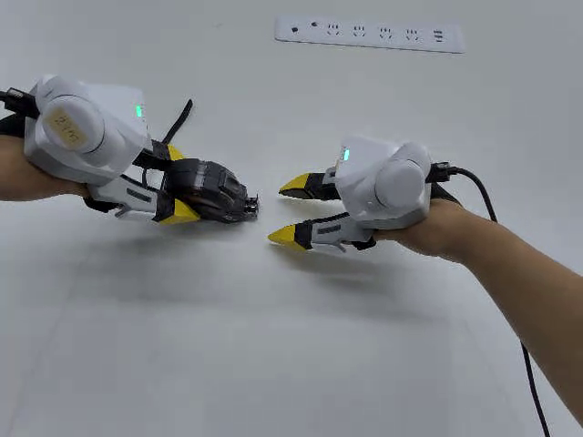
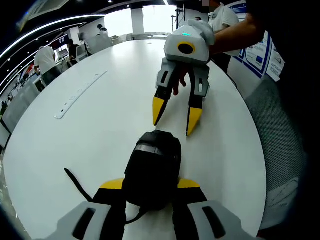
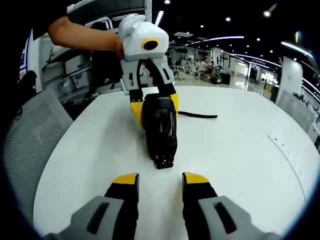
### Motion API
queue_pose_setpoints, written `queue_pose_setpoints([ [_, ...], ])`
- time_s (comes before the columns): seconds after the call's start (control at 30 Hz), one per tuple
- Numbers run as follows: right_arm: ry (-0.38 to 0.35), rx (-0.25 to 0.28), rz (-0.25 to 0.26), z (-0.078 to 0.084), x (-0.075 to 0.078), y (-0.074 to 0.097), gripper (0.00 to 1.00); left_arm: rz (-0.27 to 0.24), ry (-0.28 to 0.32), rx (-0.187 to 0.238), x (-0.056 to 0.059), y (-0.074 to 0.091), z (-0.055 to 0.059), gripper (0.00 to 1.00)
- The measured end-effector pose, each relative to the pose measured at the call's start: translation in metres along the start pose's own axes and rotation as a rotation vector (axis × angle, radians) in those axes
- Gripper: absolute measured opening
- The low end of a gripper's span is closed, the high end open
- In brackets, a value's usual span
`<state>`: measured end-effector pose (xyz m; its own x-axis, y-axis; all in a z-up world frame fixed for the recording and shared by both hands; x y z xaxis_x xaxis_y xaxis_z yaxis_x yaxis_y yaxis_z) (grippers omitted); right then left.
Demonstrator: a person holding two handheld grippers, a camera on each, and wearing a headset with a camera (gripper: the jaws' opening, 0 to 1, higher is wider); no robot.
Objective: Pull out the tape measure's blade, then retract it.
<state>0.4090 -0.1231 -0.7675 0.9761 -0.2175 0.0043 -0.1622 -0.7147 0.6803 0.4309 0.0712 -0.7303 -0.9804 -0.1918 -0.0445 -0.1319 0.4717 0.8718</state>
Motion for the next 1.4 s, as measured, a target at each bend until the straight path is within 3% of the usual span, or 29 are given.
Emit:
queue_pose_setpoints([
  [0.23, 0.015, 0.007, -0.011, -0.01, 0.003, -0.011, 0.29, 0.019, 0.009, -0.003, -0.001, 0.0, 0.002, 0.32],
  [0.6, 0.076, -0.031, -0.039, -0.015, 0.011, -0.027, 0.18, 0.039, 0.006, 0.011, -0.001, -0.001, 0.004, 0.31],
  [1.4, 0.12, -0.05, -0.059, -0.017, 0.01, -0.025, 0.12, 0.037, 0.042, 0.031, -0.002, -0.003, 0.007, 0.31],
])
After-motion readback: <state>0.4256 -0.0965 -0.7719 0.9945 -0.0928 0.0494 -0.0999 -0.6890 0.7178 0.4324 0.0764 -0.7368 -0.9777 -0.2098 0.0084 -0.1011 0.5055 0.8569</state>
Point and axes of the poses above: the centre of the closed fingertips' face, and the gripper's own axes: y roughly backward along the fingers, x roughly to its right, z roughly out of its underside, the point moved 9 cm from there along y, roughly backward along the fingers, and after that the axes turned 8 degrees about -x, right-handed, at the moved point
